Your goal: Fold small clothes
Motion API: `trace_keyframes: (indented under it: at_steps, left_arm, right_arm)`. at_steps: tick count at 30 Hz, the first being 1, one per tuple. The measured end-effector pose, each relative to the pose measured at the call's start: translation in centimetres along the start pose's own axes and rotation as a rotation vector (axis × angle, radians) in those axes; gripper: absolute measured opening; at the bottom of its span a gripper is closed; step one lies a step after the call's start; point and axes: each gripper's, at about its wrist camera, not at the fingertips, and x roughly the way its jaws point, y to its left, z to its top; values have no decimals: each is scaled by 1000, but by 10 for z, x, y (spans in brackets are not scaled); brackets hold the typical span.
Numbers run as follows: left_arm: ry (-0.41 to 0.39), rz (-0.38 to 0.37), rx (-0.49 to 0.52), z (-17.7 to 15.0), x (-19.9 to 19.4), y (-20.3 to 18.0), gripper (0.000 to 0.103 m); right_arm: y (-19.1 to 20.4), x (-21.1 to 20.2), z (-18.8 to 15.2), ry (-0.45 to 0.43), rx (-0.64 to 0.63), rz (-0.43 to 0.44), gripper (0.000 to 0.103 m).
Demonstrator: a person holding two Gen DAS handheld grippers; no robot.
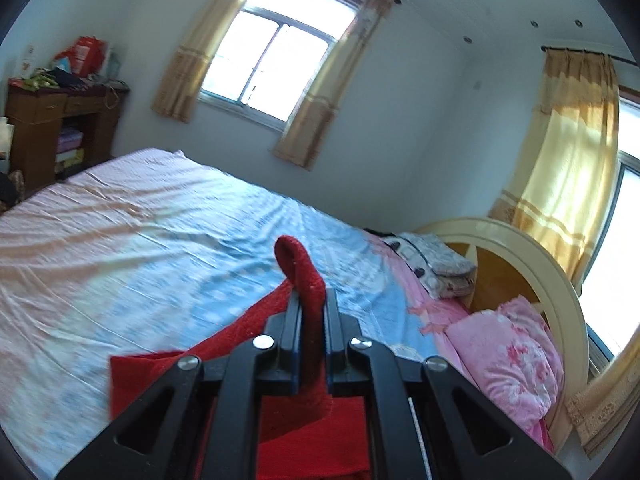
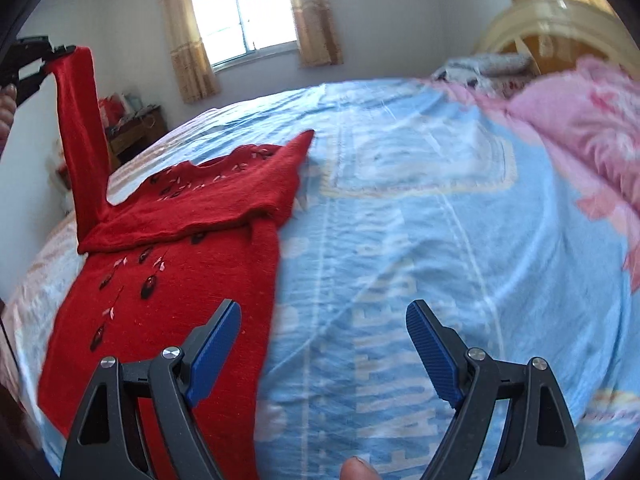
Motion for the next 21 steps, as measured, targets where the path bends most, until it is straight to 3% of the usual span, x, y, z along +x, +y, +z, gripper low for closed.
trace_keyframes:
  at_steps: [8,14,21]
  left_arm:
    - [129,-6,79,-77,75,-59,9]
    - [246,41,137,-139,127,-80,9]
    - [330,59,250,-174,148,-94,13]
  right_arm:
    - [-3,1,-5,-3,21,-4,85]
    - [-1,5,-7,7,17,-1,85]
    - [-7,13,-8,26,19,-2,85]
